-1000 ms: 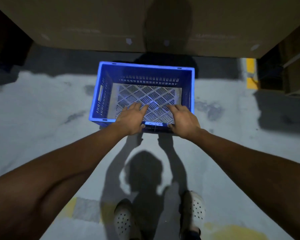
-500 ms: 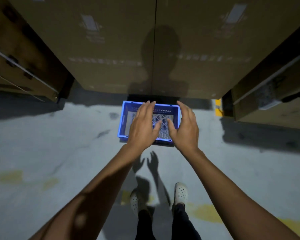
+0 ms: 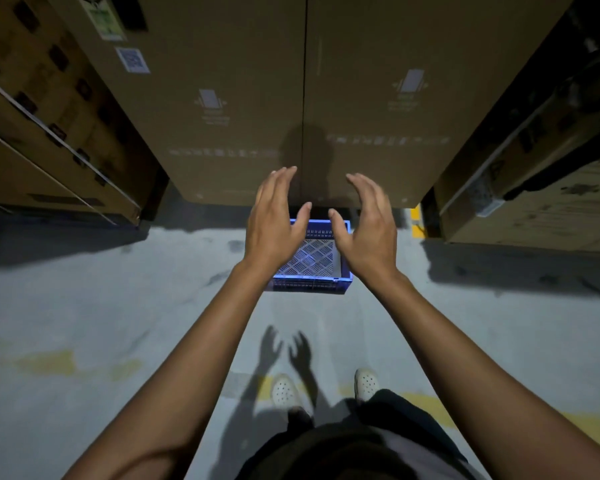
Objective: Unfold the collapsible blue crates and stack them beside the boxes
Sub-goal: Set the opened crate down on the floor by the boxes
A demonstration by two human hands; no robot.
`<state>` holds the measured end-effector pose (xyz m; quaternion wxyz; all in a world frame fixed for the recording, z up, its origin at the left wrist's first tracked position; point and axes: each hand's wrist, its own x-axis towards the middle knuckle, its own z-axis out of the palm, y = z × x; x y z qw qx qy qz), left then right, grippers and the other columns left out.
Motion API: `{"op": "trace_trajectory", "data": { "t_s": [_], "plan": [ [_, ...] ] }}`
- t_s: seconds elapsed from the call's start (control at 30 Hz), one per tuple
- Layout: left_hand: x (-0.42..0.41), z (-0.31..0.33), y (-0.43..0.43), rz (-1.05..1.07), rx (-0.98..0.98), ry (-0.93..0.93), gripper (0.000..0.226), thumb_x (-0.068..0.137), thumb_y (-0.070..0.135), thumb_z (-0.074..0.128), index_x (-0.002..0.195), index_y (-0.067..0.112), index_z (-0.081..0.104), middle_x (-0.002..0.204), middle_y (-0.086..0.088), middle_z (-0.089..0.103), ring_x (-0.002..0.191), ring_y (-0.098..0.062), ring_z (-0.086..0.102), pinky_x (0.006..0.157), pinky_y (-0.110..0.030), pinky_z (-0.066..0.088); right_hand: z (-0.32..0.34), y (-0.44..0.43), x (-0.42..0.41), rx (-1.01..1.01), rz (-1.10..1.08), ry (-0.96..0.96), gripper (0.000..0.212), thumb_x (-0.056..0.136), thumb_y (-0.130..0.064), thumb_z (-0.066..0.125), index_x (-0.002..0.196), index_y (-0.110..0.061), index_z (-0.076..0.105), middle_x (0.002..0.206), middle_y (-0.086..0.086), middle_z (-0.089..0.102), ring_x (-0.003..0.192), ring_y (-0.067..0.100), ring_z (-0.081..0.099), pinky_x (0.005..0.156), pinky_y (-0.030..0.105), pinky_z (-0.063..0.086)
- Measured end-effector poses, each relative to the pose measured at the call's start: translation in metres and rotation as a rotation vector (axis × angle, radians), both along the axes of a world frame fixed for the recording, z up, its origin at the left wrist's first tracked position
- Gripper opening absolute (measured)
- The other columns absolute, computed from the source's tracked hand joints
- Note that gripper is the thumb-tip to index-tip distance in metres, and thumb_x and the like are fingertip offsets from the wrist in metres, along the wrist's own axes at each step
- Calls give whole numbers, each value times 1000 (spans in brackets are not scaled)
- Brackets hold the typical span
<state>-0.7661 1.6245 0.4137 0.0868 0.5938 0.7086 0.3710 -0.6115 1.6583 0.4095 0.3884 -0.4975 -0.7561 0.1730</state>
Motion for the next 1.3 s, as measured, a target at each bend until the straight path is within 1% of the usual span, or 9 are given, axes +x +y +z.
{"op": "trace_trajectory", "data": {
  "t_s": [0.1, 0.2, 0.3, 0.6, 0.73, 0.9, 1.03, 1.1, 1.3],
  "plan": [
    [9, 17, -3, 23, 35, 39, 55, 93, 27, 58, 143, 13, 40, 146, -5, 45, 137, -21, 37, 111, -35, 35, 9, -1, 16, 12, 8, 17, 53, 88, -24, 64, 137, -14, 48, 139, 5, 50, 128, 20, 46, 102, 24, 37],
    [27, 28, -6, 49, 59, 66, 52, 93, 27, 58, 142, 14, 42, 143, -4, 46, 134, -19, 39, 107, -31, 36, 11, 1, 38, 1, 29, 62, 53, 88, -21, 65, 137, -15, 48, 138, 5, 50, 127, 20, 47, 103, 35, 44],
    [53, 33, -9, 78, 71, 84, 50, 93, 26, 58, 140, 13, 45, 141, -4, 48, 133, -19, 39, 108, -31, 35, 11, 2, 63, -24, 86, 106, 52, 87, -23, 62, 136, -17, 48, 138, 4, 49, 125, 19, 47, 94, 44, 51],
    [141, 42, -33, 215, 23, 146, 47, 94, 26, 57, 138, 18, 46, 143, -1, 47, 134, -16, 38, 106, -26, 33, 26, -2, 131, -50, 203, 229, 47, 85, -16, 66, 130, -13, 54, 132, 4, 54, 121, 20, 51, 99, 39, 45],
    [156, 56, -72, 325, 32, 160, 46, 93, 24, 57, 138, 17, 47, 144, -1, 47, 134, -16, 39, 102, -23, 34, 32, -25, 132, -99, 340, 277, 46, 85, -17, 65, 130, -16, 54, 132, 2, 53, 118, 21, 53, 94, 44, 49],
    [154, 76, -146, 510, 33, 202, 46, 93, 23, 58, 138, 17, 48, 143, -2, 48, 132, -17, 42, 101, -24, 36, 51, -77, 118, -98, 507, 275, 47, 85, -17, 64, 130, -14, 55, 132, 3, 54, 122, 19, 50, 101, 37, 44],
    [156, 91, -230, 686, 23, 246, 46, 94, 26, 58, 138, 20, 48, 143, -1, 49, 131, -16, 42, 102, -24, 36, 63, -146, 104, -122, 705, 269, 46, 86, -25, 60, 131, -20, 53, 133, 0, 53, 121, 18, 50, 93, 44, 50],
    [164, 99, -285, 775, 30, 258, 45, 94, 27, 57, 138, 19, 48, 142, -1, 49, 131, -18, 43, 102, -26, 37, 69, -195, 99, -126, 811, 276, 46, 86, -27, 58, 131, -21, 52, 133, -1, 52, 120, 18, 50, 89, 45, 52],
    [223, 118, -493, 1041, 57, 298, 39, 93, 21, 57, 132, 14, 53, 135, -4, 55, 126, -22, 47, 101, -31, 39, 85, -381, 108, -95, 1126, 299, 44, 87, -25, 60, 131, -23, 51, 129, -2, 53, 116, 17, 52, 87, 44, 53]
  ]
}}
